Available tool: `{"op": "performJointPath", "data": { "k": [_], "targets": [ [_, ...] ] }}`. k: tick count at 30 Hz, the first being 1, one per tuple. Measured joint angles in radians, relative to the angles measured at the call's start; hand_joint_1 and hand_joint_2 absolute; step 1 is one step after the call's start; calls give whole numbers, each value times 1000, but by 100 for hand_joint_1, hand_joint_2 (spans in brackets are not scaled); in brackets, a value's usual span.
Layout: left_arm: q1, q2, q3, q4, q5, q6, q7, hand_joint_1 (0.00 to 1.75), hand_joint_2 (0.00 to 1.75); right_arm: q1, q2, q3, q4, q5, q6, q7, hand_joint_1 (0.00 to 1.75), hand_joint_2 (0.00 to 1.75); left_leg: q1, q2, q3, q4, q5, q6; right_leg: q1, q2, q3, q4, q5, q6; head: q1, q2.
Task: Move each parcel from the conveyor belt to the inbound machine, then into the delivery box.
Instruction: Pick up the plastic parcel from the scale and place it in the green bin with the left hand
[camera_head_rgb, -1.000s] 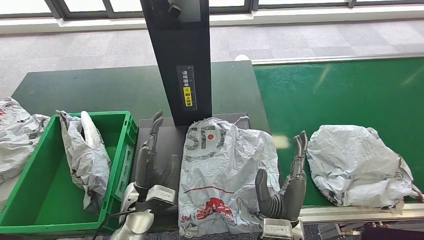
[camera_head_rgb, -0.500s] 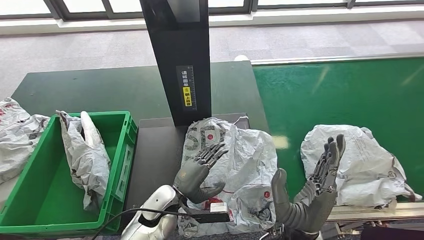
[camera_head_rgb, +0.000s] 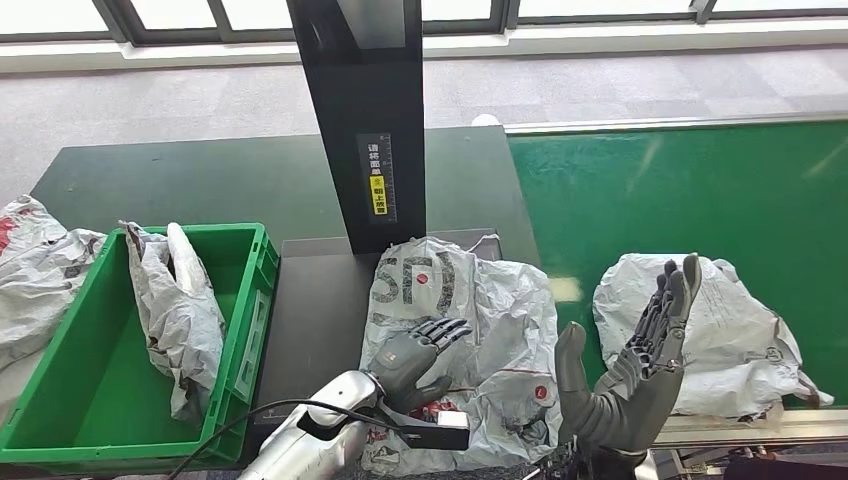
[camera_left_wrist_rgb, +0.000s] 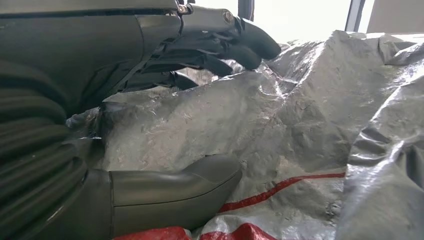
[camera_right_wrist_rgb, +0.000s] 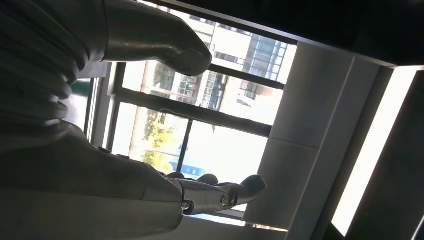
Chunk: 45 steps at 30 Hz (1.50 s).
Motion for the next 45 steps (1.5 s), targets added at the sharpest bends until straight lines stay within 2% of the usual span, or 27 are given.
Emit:
{"op": "performJointPath", "data": {
  "k": [8, 15, 22, 25, 28, 33, 40, 42, 45],
  "targets": [
    [-5, -1, -1, 13, -5, 17, -24, 175, 175, -16, -3, 0, 2, -5, 0, 0, 0, 175, 0, -2, 4, 0, 0, 1, -2, -2, 5, 0, 0, 1, 0, 0],
    [30, 2, 0, -54, -7, 84, -27, 175, 175, -11, -4, 0, 3, 4, 0, 0, 0, 175, -1, -1, 4, 1, -1, 0, -1, -2, 4, 0, -1, 0, 0, 0],
    [95, 12, 29, -181, 35, 259, -63, 175, 175, 19, -4, 0, 2, 25, 0, 0, 0, 175, -1, -1, 8, 1, 1, -2, 0, -1, -4, 1, 0, 0, 0, 0],
    [125, 14, 58, -284, 120, 399, -118, 175, 175, 34, -4, 0, -1, 33, 0, 0, 0, 175, -1, -1, 7, 1, 0, -1, -1, -1, -4, 1, 0, 0, 0, 0],
    [160, 14, 91, -400, 209, 471, -177, 175, 175, 41, -3, 0, -2, 36, 0, 0, 0, 175, -1, 0, 6, 1, 0, -1, -1, -1, -5, 1, 0, 0, 0, 0],
    [200, 14, 131, -532, 248, 488, -214, 175, 175, 44, -3, 0, -3, 36, 0, 0, 0, 175, -1, -1, 6, 1, 0, -1, -1, -1, -5, 1, 0, 0, 0, 0],
    [221, 14, 149, -594, 251, 488, -222, 175, 175, 46, -3, 0, -6, 36, 0, 0, 0, 175, -1, 0, 6, 1, 0, -1, -1, -1, -5, 1, 0, 0, 0, 0],
    [228, 10, 159, -606, 266, 488, -258, 175, 175, 46, -3, 0, -7, 36, 0, 0, 0, 175, -1, 0, 5, 1, 0, -1, -1, -1, -5, 1, 0, 0, 0, 0],
    [250, -16, 205, -632, 306, 488, -375, 175, 175, 48, -2, 0, -8, 36, 0, 0, 0, 175, -1, 0, 5, 1, 0, -1, -1, -1, -6, 1, 0, 0, 0, 0]
  ]
}}
